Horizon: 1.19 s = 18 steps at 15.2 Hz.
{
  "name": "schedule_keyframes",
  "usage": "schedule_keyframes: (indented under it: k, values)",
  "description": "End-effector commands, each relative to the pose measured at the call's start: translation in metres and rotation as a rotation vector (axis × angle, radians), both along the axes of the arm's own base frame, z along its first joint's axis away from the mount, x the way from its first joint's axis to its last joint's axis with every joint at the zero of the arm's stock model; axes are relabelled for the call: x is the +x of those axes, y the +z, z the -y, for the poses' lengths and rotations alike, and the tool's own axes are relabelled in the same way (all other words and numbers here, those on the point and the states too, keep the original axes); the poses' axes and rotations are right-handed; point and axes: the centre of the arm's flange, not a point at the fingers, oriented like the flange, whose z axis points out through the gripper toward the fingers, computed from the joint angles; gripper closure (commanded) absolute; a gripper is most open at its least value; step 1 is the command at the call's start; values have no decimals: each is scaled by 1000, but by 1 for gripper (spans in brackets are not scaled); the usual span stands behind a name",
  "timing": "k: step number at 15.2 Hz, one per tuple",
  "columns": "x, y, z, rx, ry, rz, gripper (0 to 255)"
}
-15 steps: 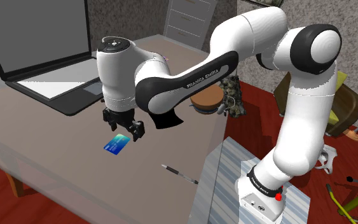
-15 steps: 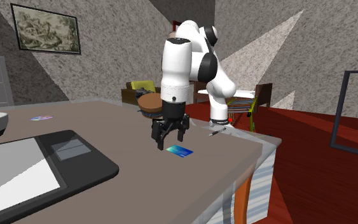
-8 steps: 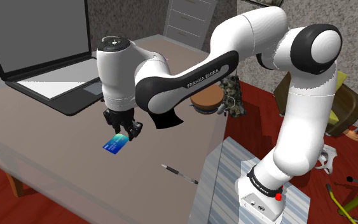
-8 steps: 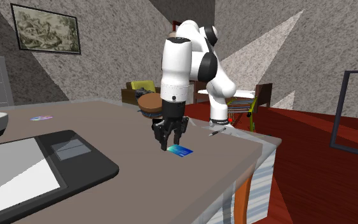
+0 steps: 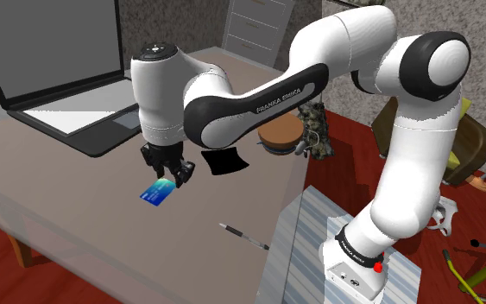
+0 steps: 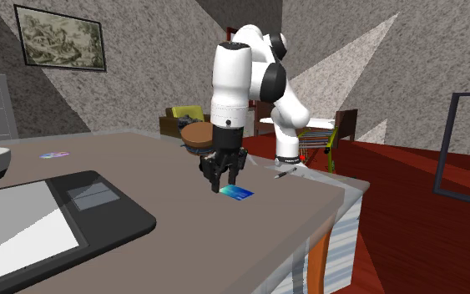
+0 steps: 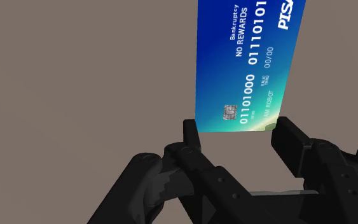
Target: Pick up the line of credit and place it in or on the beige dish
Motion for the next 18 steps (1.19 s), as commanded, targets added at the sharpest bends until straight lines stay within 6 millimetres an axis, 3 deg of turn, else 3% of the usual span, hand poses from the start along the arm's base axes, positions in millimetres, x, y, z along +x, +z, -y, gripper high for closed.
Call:
schedule_keyframes:
  k: [1, 18]
  values:
    - [0, 11, 0, 0, 0, 0, 255]
    - [0, 101, 0, 0, 0, 0, 255]
